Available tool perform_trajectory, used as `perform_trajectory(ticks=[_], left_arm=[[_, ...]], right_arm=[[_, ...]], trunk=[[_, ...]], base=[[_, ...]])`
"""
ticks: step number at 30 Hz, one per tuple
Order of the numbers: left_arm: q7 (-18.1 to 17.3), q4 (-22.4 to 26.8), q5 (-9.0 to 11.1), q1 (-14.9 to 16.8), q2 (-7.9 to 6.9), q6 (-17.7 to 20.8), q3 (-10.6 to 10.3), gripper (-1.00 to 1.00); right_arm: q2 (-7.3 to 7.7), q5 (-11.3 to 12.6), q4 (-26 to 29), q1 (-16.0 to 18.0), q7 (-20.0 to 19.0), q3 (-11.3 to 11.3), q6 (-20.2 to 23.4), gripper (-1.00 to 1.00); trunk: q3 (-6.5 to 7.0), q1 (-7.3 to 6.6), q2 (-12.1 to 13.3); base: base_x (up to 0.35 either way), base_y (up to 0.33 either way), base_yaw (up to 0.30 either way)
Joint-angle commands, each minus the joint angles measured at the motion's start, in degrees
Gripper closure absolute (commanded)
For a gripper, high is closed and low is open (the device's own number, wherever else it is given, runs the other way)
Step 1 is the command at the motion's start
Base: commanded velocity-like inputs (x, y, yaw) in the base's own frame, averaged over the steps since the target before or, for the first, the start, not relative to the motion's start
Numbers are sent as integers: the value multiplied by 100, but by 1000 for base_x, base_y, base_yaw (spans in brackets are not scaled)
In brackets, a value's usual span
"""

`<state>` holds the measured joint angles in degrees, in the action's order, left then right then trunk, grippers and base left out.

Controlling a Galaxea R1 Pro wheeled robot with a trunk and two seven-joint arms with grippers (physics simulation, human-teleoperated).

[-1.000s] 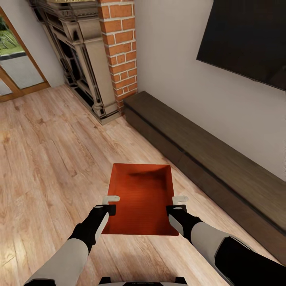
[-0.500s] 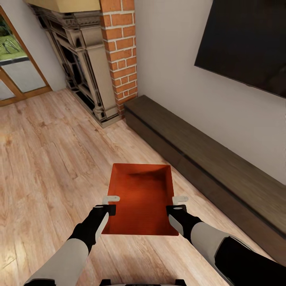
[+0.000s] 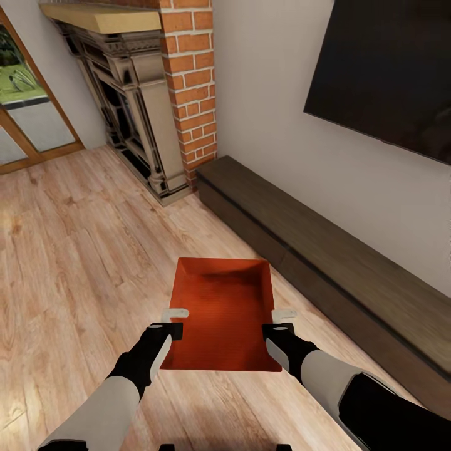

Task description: Move the two storage containers from the living room to the garage. In the garage, place one container on the floor and stack the other container on top of it (either order is fine).

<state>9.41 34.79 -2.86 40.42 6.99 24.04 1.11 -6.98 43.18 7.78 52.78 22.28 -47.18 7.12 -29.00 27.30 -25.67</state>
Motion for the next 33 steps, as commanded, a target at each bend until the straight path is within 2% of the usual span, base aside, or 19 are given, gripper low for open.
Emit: perform_trajectory(ticks=[1,7,33], left_arm=[[-9,-7,39,1,66,31,39,100],[-10,-7,39,1,66,31,39,100],[-10,1,39,1,66,31,39,100]], right_arm=[[-26,-108,110,4,13,-262,-274,100],[-30,-108,110,4,27,-257,-273,100],[-31,-108,110,4,31,-262,-281,100]], trunk=[[21,-20,34],[180,-151,275],[407,-151,275]], base=[[0,0,0],[0,0,0],[0,0,0]])
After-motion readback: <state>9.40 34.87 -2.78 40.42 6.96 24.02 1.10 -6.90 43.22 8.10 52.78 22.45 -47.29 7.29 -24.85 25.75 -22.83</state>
